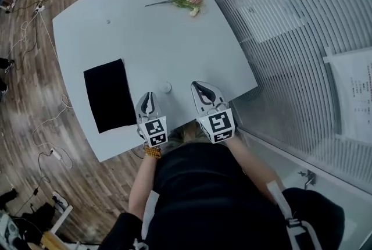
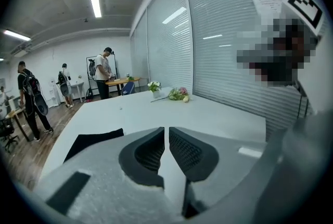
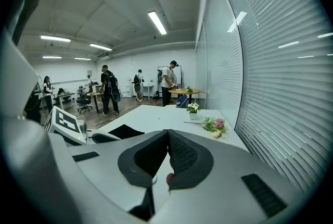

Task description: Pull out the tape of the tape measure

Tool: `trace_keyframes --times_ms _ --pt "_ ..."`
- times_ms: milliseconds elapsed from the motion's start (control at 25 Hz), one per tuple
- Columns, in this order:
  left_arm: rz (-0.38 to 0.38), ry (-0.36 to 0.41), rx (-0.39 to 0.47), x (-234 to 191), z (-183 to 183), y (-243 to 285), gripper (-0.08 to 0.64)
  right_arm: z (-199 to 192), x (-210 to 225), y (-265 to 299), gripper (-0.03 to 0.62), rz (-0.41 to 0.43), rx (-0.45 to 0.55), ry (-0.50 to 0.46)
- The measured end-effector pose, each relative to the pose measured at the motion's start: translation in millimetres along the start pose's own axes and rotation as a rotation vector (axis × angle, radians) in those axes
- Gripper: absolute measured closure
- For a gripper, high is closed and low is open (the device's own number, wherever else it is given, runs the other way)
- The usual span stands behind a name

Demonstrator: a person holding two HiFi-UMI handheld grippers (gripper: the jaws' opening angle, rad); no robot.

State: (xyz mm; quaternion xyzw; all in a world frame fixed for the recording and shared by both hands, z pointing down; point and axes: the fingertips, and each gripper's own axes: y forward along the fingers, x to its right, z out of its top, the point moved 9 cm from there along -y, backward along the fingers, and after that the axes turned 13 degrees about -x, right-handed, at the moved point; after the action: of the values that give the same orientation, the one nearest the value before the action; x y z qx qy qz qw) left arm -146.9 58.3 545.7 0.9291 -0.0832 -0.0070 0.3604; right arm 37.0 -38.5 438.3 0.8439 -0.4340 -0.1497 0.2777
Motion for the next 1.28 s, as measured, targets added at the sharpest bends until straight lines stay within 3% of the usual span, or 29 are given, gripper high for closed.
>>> trace_keyframes --times_ms 480,760,1280 --pt "-0.116 -0.049 -0.168 6.8 -16.2 66.3 0.461 5.9 -15.8 30.0 0.591 0.080 -0.019 -0.009" --pt "-0.186 -0.101 -0.260 14.5 -23.0 99.8 0.390 2.4 -9.4 41.6 0.591 0.087 -0.046 0.064" --pt "-0.285 -0.033 -0.459 34.1 -52.4 136.8 0.278 -2.7 10.1 50.4 0.591 0.057 -0.094 0.087"
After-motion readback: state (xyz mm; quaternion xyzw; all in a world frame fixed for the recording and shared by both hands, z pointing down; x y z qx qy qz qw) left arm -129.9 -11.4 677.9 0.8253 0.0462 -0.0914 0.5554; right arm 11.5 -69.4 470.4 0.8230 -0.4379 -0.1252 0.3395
